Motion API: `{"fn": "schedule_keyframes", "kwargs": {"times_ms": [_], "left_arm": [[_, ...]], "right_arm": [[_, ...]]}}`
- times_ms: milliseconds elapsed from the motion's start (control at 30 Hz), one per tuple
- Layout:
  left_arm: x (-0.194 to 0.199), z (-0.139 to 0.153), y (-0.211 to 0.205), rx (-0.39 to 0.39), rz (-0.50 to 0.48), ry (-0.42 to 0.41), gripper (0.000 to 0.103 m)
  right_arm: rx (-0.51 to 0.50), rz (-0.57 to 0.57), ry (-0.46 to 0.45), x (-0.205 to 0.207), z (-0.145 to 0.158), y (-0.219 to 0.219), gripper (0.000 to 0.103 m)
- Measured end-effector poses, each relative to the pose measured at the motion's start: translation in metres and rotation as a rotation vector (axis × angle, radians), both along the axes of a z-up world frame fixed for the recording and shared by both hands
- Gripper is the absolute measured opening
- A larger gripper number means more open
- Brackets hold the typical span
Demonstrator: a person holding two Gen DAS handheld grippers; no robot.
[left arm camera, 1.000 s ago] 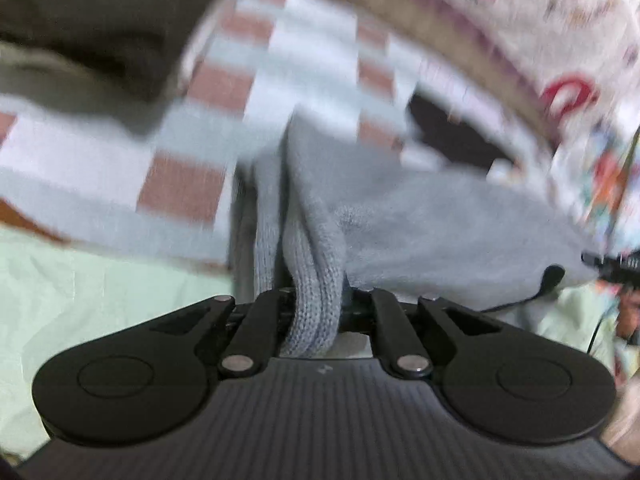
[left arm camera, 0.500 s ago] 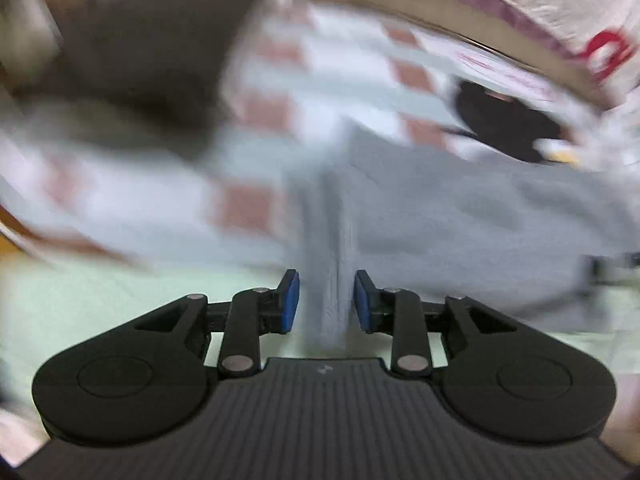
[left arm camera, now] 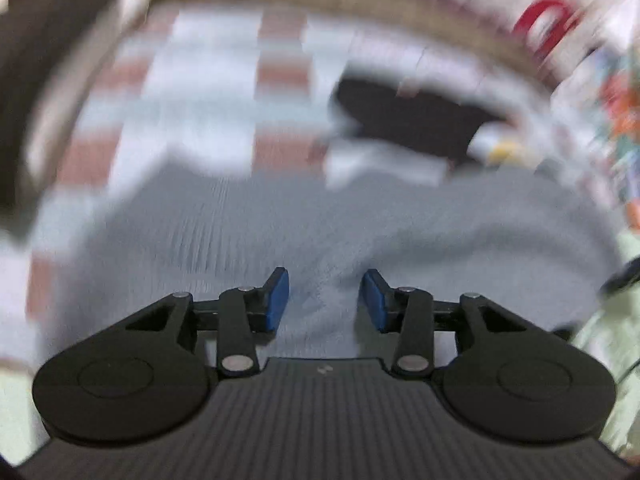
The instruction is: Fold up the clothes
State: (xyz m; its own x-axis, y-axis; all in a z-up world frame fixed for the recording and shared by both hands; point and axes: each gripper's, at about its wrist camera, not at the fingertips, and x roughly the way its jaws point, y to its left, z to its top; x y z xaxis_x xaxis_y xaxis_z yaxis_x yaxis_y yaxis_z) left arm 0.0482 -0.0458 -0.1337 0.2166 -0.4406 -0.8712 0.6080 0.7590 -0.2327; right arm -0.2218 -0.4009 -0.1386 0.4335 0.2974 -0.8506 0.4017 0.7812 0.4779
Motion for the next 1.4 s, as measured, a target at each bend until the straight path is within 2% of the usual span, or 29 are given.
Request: {"fn": "schedule_keyframes", "kwargs": {"times_ms": [100, 200, 267, 367, 433, 500, 533, 567, 600, 633, 700, 733, 767, 833, 867, 900, 933, 967, 1000, 1067, 1133, 1167, 1200, 1233, 1300, 1333, 1400], "left_arm": [[0.001, -0.001, 0.012, -0.039, 0.030, 0.029, 0.041], [0.002, -0.002, 0.020, -0.061, 0.041, 0.045, 0.041], [0.000, -0.003, 0.018, -0.058, 0.033, 0.035, 0.041], [0.001, -0.003, 0.014, -0.045, 0.011, 0.010, 0.041], [0.000, -0.004, 0.015, -0.046, 0.012, 0.006, 0.041], [0.002, -0.004, 0.018, -0.052, 0.030, 0.009, 0.041], [0.003, -0.004, 0.019, -0.054, 0.038, 0.005, 0.041], [0.001, 0.001, 0.021, -0.065, 0.050, -0.041, 0.041], [-0.001, 0.008, 0.023, -0.077, 0.062, -0.095, 0.041], [-0.003, 0.014, 0.026, -0.089, 0.075, -0.149, 0.037], [-0.005, 0.040, 0.047, -0.266, 0.158, -0.281, 0.040], [-0.002, 0.051, 0.058, -0.353, 0.200, -0.307, 0.041], [0.003, 0.056, 0.065, -0.391, 0.226, -0.300, 0.041], [0.013, 0.047, 0.068, -0.356, 0.248, -0.240, 0.041], [0.017, 0.038, 0.067, -0.300, 0.254, -0.204, 0.041], [0.021, 0.021, 0.064, -0.174, 0.268, -0.158, 0.041], [0.026, 0.004, 0.060, -0.036, 0.283, -0.109, 0.035], [0.029, -0.009, 0.060, 0.071, 0.295, -0.086, 0.035], [0.030, -0.009, 0.062, 0.078, 0.310, -0.092, 0.035], [0.032, -0.004, 0.068, 0.054, 0.343, -0.112, 0.035], [0.034, 0.001, 0.074, 0.030, 0.376, -0.133, 0.034], [0.035, 0.004, 0.077, 0.018, 0.393, -0.144, 0.034], [0.036, 0.007, 0.080, 0.006, 0.409, -0.154, 0.034], [0.036, 0.008, 0.082, 0.006, 0.413, -0.154, 0.034], [0.034, 0.015, 0.087, 0.005, 0.432, -0.195, 0.034], [0.032, 0.018, 0.090, 0.004, 0.442, -0.218, 0.038], [0.029, 0.025, 0.095, 0.026, 0.473, -0.280, 0.054]], "right_arm": [[-0.111, -0.109, -0.020, -0.005, 0.018, -0.004, 0.050], [-0.233, -0.206, -0.072, -0.004, 0.037, -0.008, 0.051], [-0.237, -0.195, -0.143, 0.012, 0.043, -0.010, 0.051], [-0.234, -0.121, -0.198, 0.048, 0.035, -0.005, 0.060], [-0.299, -0.063, -0.192, 0.073, 0.021, 0.000, 0.071], [-0.348, -0.042, -0.187, 0.082, 0.013, 0.003, 0.071], [-0.365, -0.039, -0.187, 0.084, 0.011, 0.003, 0.067], [-0.382, -0.035, -0.186, 0.086, 0.009, 0.003, 0.055], [-0.399, -0.032, -0.186, 0.088, 0.007, 0.004, 0.014], [-0.416, -0.028, -0.185, 0.090, 0.005, 0.004, 0.013], [-0.450, -0.021, -0.184, 0.093, 0.000, 0.005, 0.013], [-0.467, -0.017, -0.184, 0.095, -0.002, 0.005, 0.013], [-0.484, -0.014, -0.183, 0.097, -0.004, 0.005, 0.013], [-0.518, -0.007, -0.182, 0.100, -0.008, 0.006, 0.013], [-0.535, -0.003, -0.182, 0.102, -0.010, 0.006, 0.014], [-0.552, 0.001, -0.181, 0.104, -0.012, 0.007, 0.014], [-0.567, 0.004, -0.180, 0.105, -0.014, 0.007, 0.014], [-0.580, 0.007, -0.177, 0.106, -0.014, 0.009, 0.014], [-0.593, 0.010, -0.174, 0.107, -0.015, 0.010, 0.014], [-0.628, 0.021, -0.158, 0.110, -0.017, 0.011, 0.022], [-0.644, 0.008, -0.138, 0.111, -0.017, 0.010, 0.038], [-0.645, -0.009, -0.132, 0.109, -0.015, 0.007, 0.042], [-0.641, -0.033, -0.129, 0.106, -0.012, 0.004, 0.051], [-0.623, -0.074, -0.132, 0.101, -0.008, -0.002, 0.054], [-0.539, -0.195, -0.150, 0.082, 0.002, -0.018, 0.058], [-0.464, -0.255, -0.157, 0.069, 0.005, -0.028, 0.058], [-0.294, -0.363, -0.175, 0.043, 0.010, -0.049, 0.060]]}}
